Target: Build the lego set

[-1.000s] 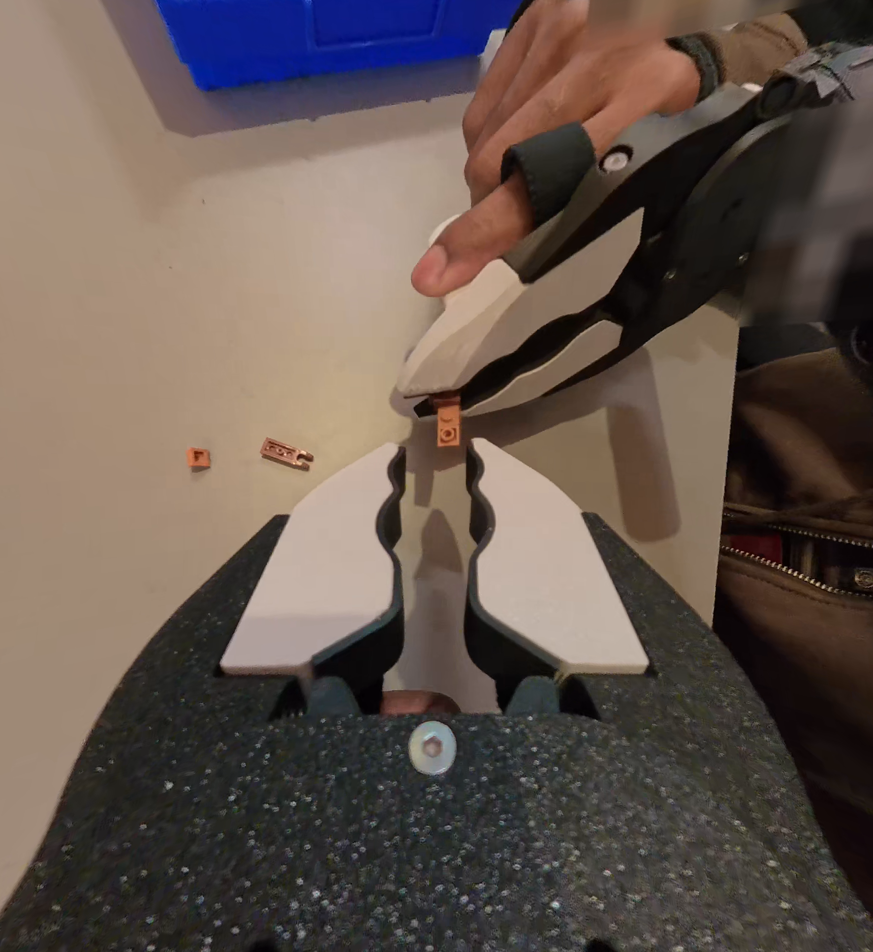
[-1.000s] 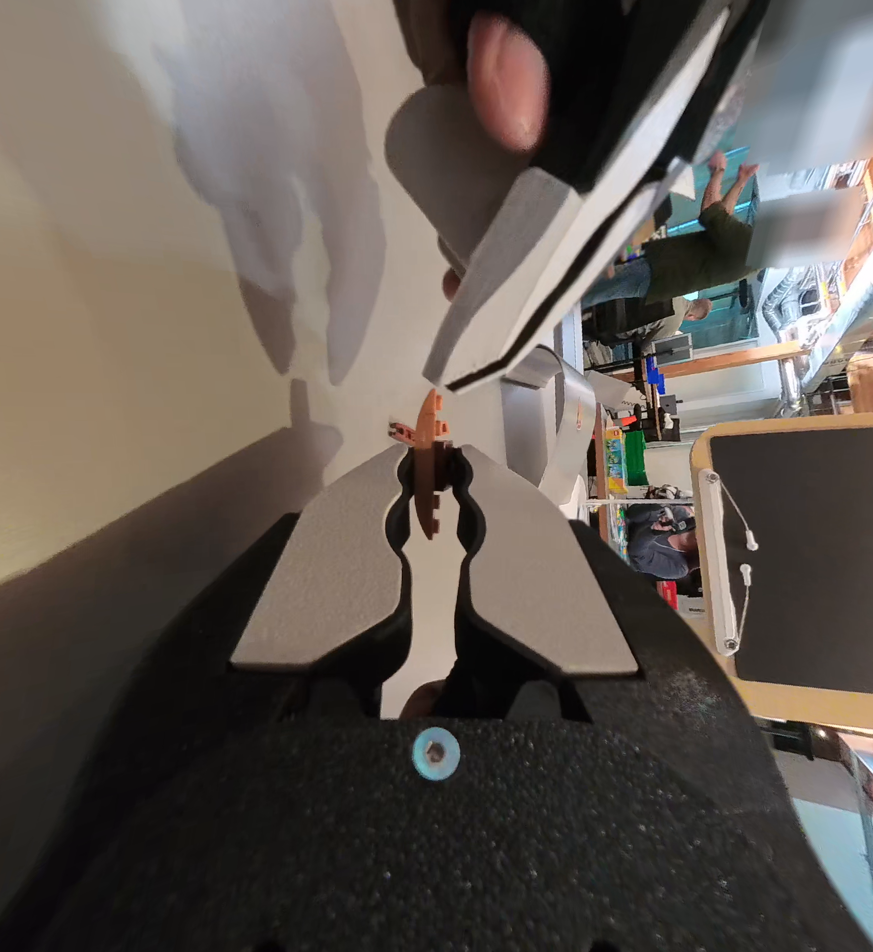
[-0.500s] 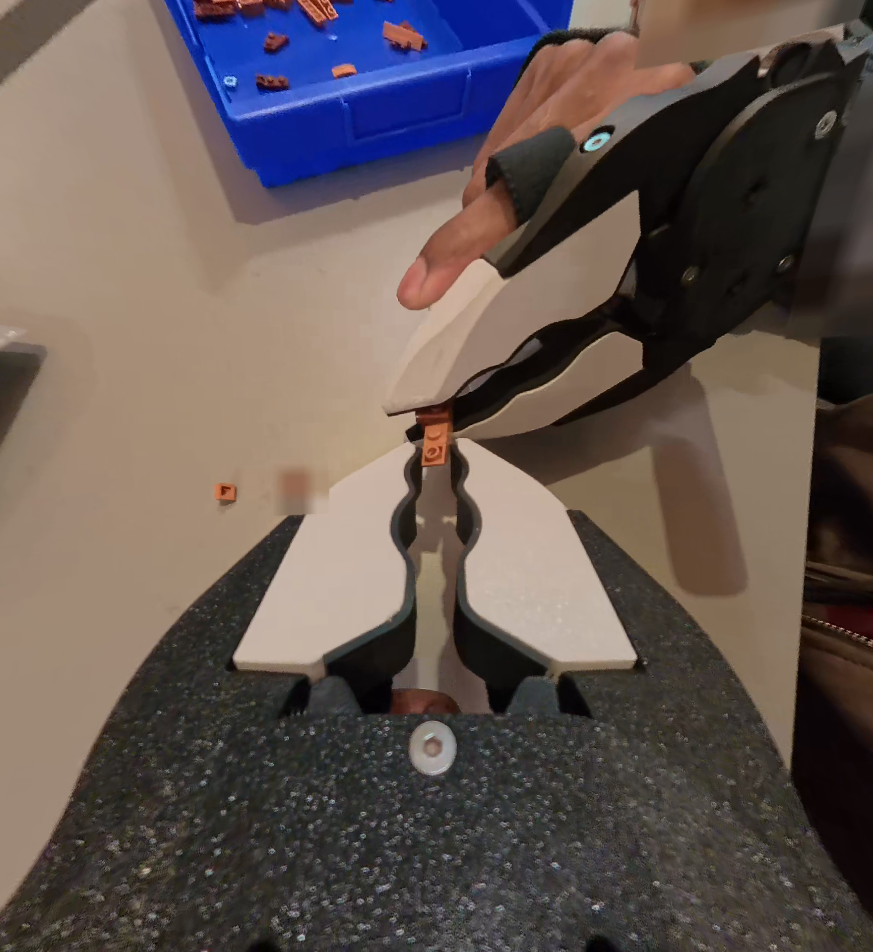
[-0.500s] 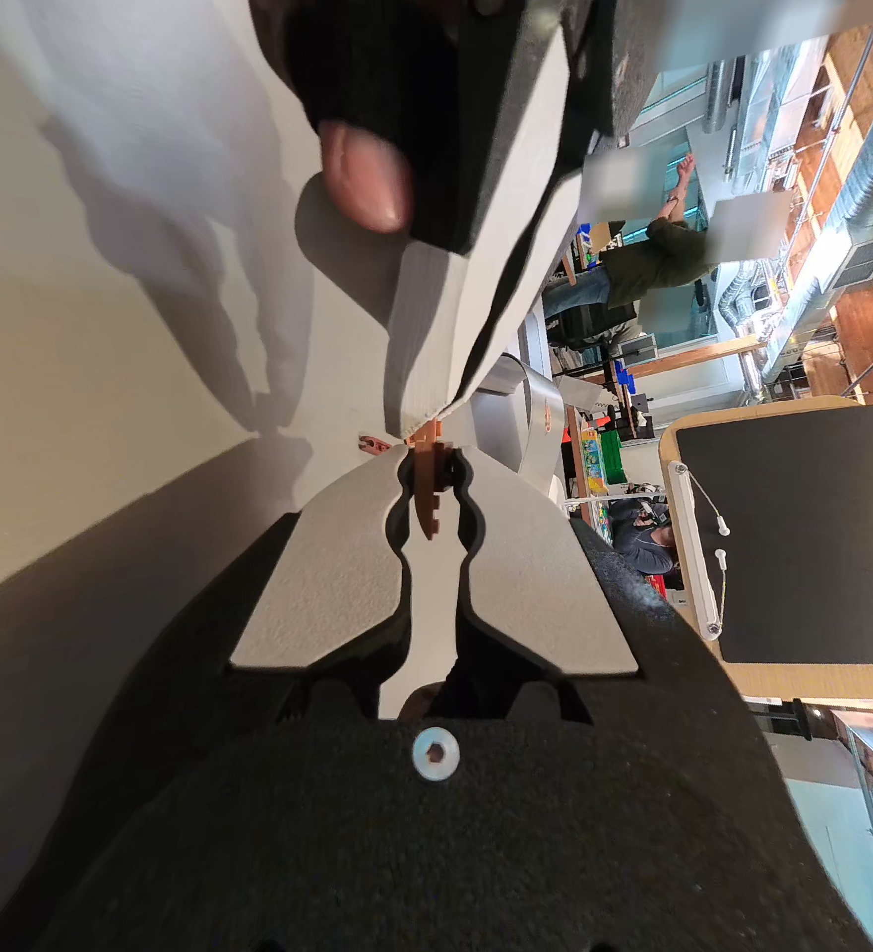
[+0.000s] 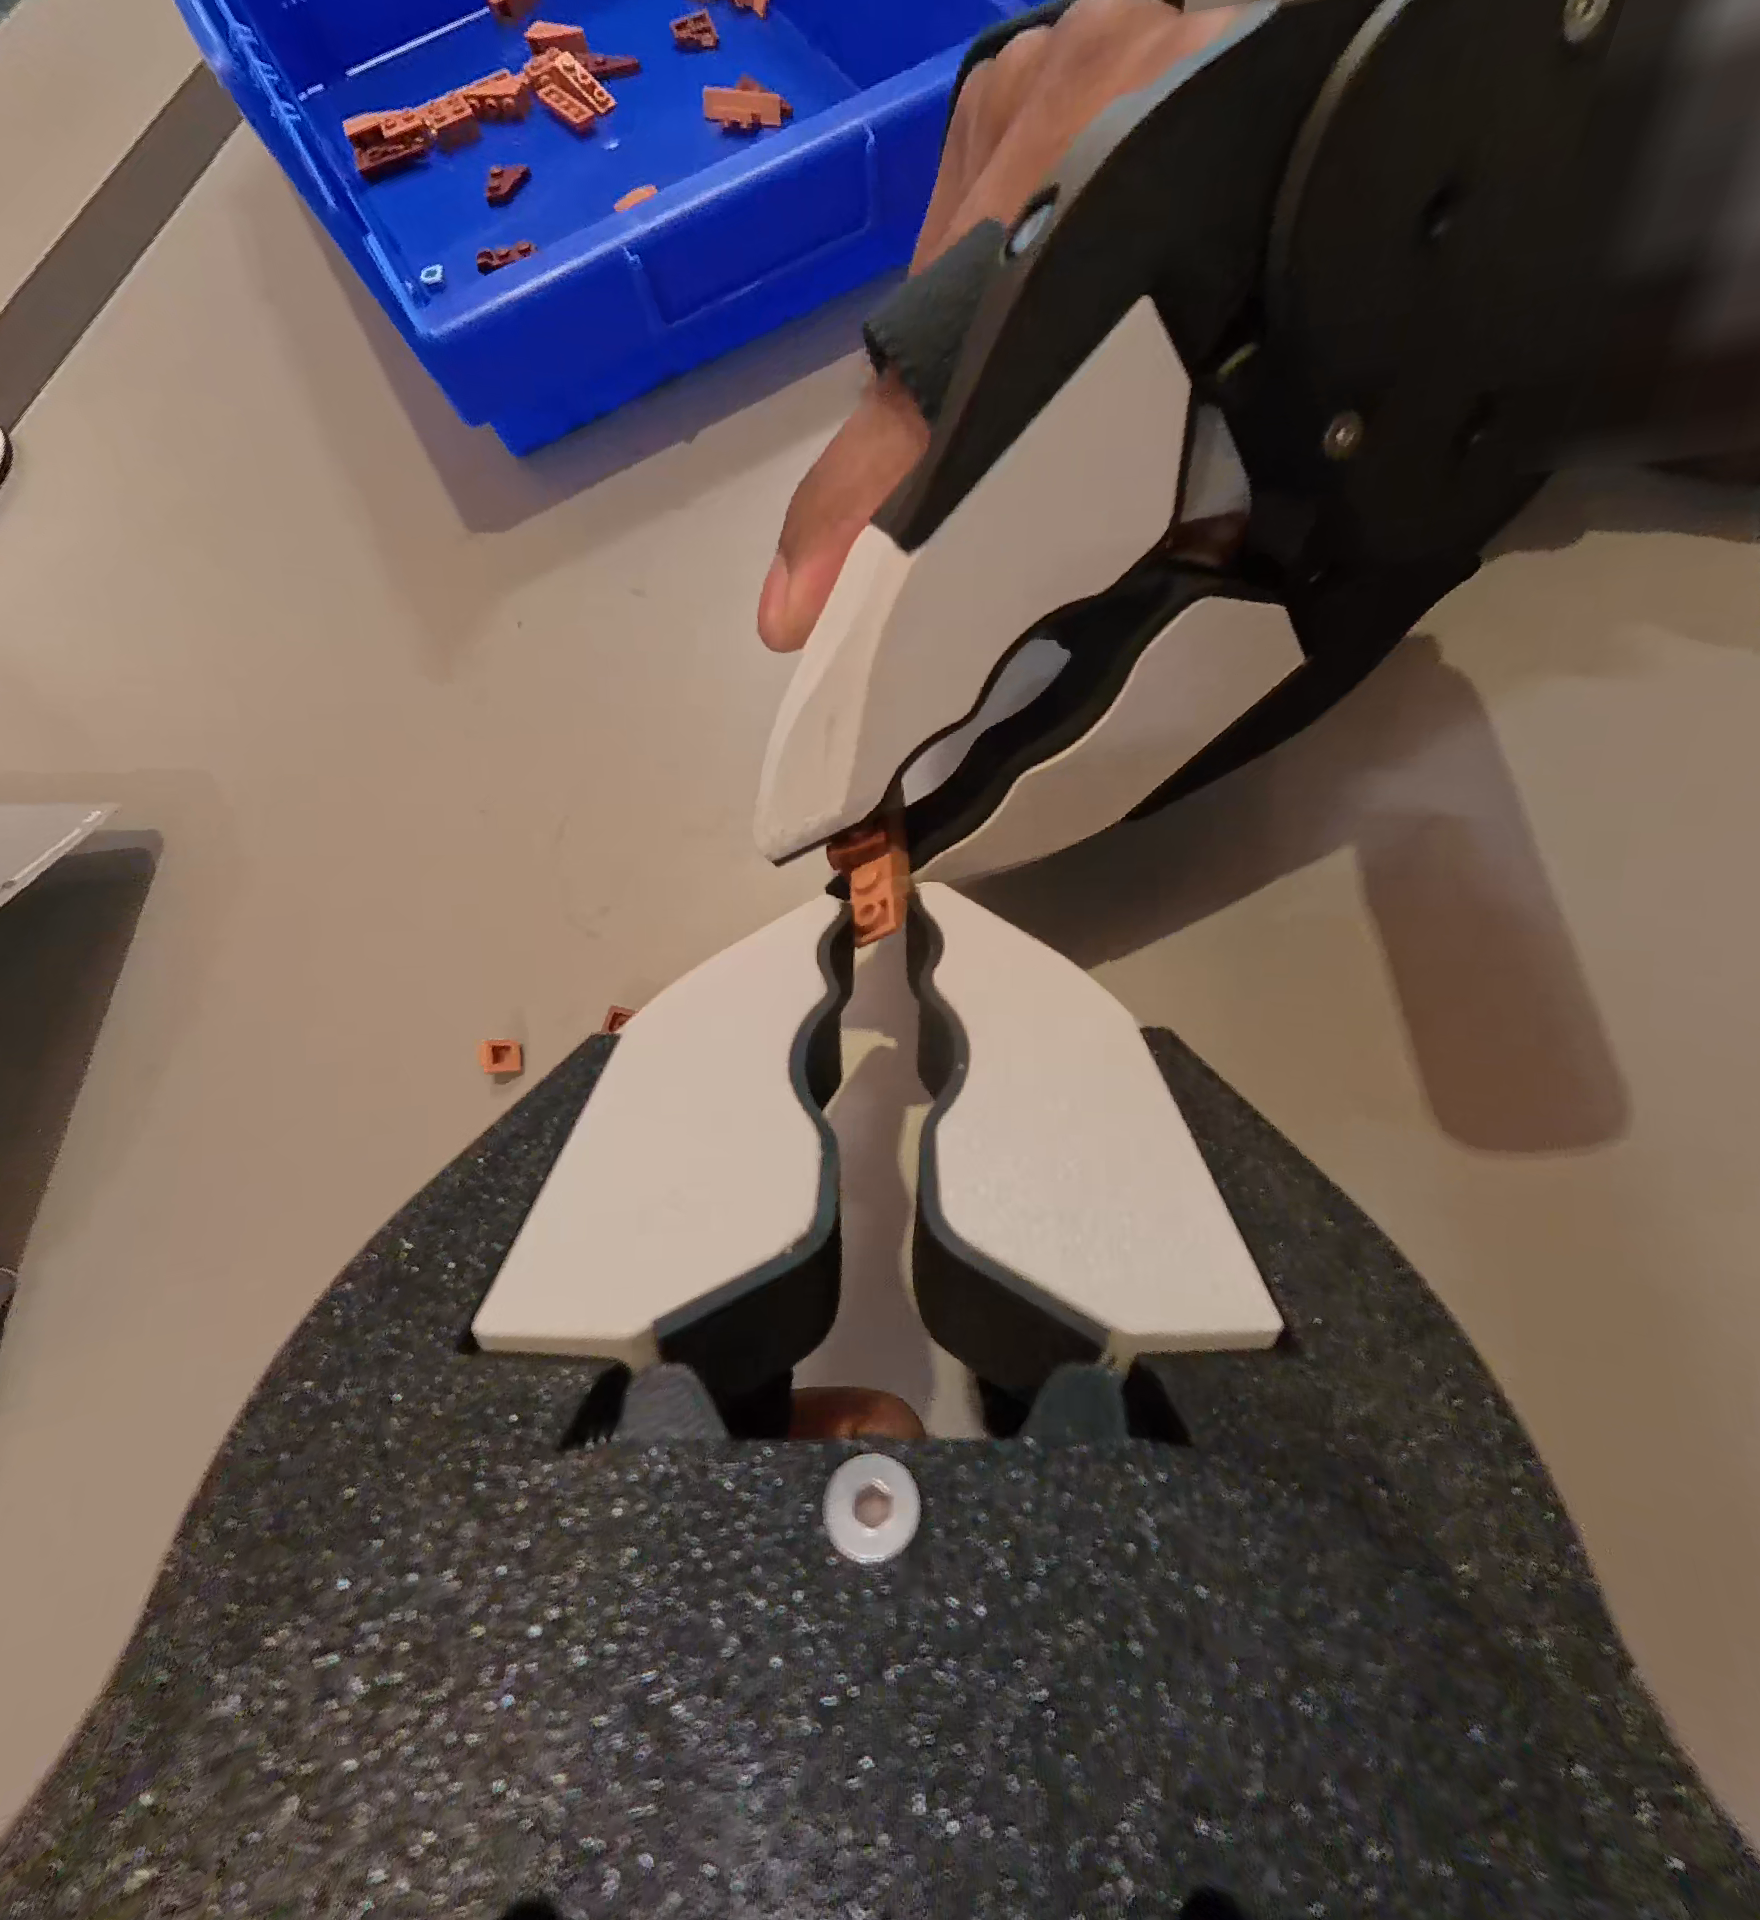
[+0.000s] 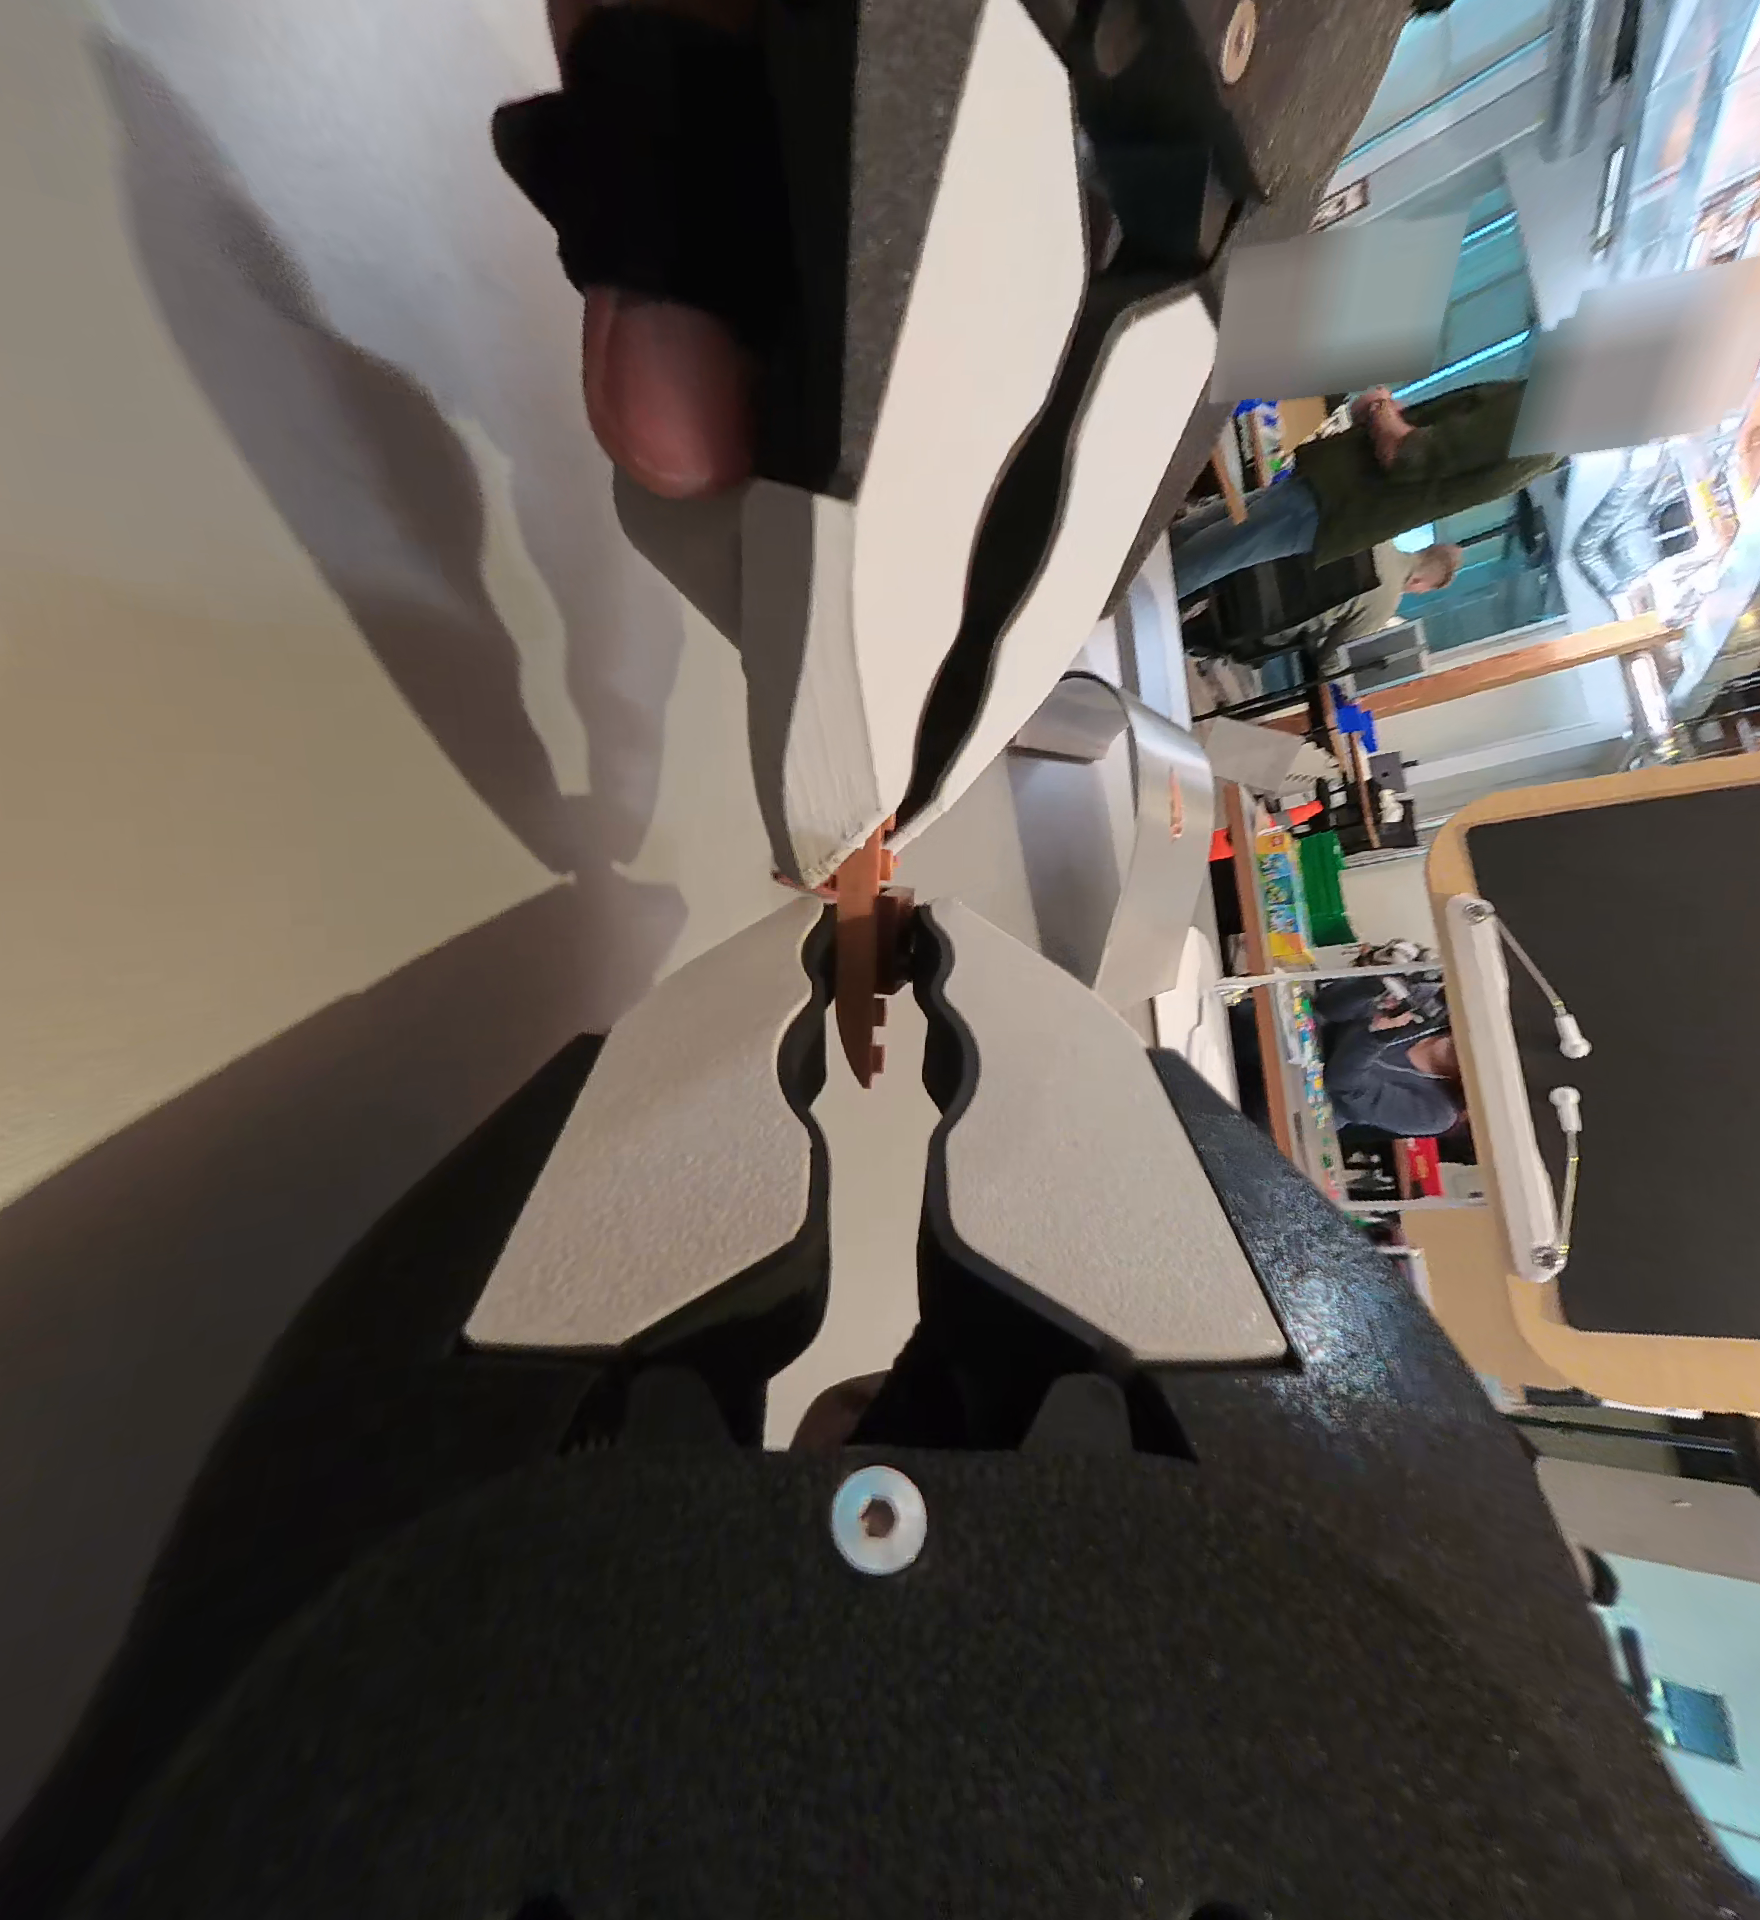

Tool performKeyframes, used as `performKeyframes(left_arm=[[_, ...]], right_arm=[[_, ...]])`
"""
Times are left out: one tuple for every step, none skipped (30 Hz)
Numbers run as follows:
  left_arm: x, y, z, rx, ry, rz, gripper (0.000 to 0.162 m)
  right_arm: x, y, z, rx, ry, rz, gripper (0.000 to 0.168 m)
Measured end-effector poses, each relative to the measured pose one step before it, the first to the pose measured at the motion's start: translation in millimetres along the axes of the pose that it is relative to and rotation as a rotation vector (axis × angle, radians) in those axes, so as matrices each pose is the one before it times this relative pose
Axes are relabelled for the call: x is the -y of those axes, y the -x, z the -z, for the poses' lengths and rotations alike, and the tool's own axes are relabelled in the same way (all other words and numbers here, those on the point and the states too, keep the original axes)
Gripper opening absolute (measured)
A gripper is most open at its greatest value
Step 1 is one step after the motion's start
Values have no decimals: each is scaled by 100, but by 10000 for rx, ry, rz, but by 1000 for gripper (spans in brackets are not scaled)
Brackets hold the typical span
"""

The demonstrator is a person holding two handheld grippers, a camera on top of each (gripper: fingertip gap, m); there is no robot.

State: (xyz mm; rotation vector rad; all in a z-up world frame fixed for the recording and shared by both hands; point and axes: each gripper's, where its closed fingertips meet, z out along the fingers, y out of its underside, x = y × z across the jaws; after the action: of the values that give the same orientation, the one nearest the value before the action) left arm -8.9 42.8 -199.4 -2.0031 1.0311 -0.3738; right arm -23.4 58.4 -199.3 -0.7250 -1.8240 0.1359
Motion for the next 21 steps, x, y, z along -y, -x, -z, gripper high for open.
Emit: performKeyframes(left_arm=[[-61, 35, -73, 21, 39, -139, 9], [-28, 37, -68, 38, 29, -127, 9], [-27, 24, -78, 27, 38, -117, 9], [-26, 17, -66, 21, 38, -88, 9], [0, 27, -64, 21, 31, -67, 9], [1, 25, -45, 20, 25, -60, 9], [34, 22, -47, 18, -3, -39, 9], [15, 12, -43, 7, -4, -30, 9], [18, 8, -30, 7, -1, -34, 9], [2, 21, -31, 11, -2, -19, 9], [-24, 70, -38, 29, 11, 4, 9], [94, 225, 25, 120, -81, 43, 9], [13, 85, 26, -21, -27, 79, 9], [-51, 55, -14, -33, -2, 111, 9], [24, 97, 2, 12, -75, 87, 9], [21, 7, 12, -39, -63, 45, 9], [-21, -51, -9, -53, -4, 18, 9], [-21, -5, -26, 14, -2, -34, 9], [-4, 9, -16, 40, -5, -74, 9], [-10, 26, -12, 51, 1, -78, 9], [4, 20, -5, 45, 9, -74, 9]], right_arm=[[-97, 72, -42, 72, 51, -61, 13], [-92, 38, -30, 44, 44, -40, 13], [-82, 55, -16, 70, 47, -51, 13], [-82, 48, -16, 64, 38, -58, 13], [-76, 30, -26, 46, 21, -61, 13], [-70, 24, -9, 45, 14, -60, 13], [-56, -15, 10, 22, 14, -40, 13], [-56, 21, 11, 51, 31, -48, 13], [-49, 11, 1, 41, 13, -45, 13], [-35, -8, -14, 7, -5, -37, 13], [-68, -37, -48, -24, 27, -34, 13], [-58, -263, -69, -232, 35, 4, 13], [2, -66, -65, -86, -2, -22, 13], [-43, -16, -80, -16, 34, -63, 13], [-38, -117, -75, -130, 12, 25, 13], [14, -51, -28, -123, -27, 87, 13], [-8, 27, -17, -26, 4, 57, 13], [-19, 15, -19, -5, 23, 24, 13], [-25, 0, -17, -12, 19, 28, 13], [-19, -24, -13, -33, 20, 30, 13], [-20, -15, -30, -36, 27, 38, 13]])
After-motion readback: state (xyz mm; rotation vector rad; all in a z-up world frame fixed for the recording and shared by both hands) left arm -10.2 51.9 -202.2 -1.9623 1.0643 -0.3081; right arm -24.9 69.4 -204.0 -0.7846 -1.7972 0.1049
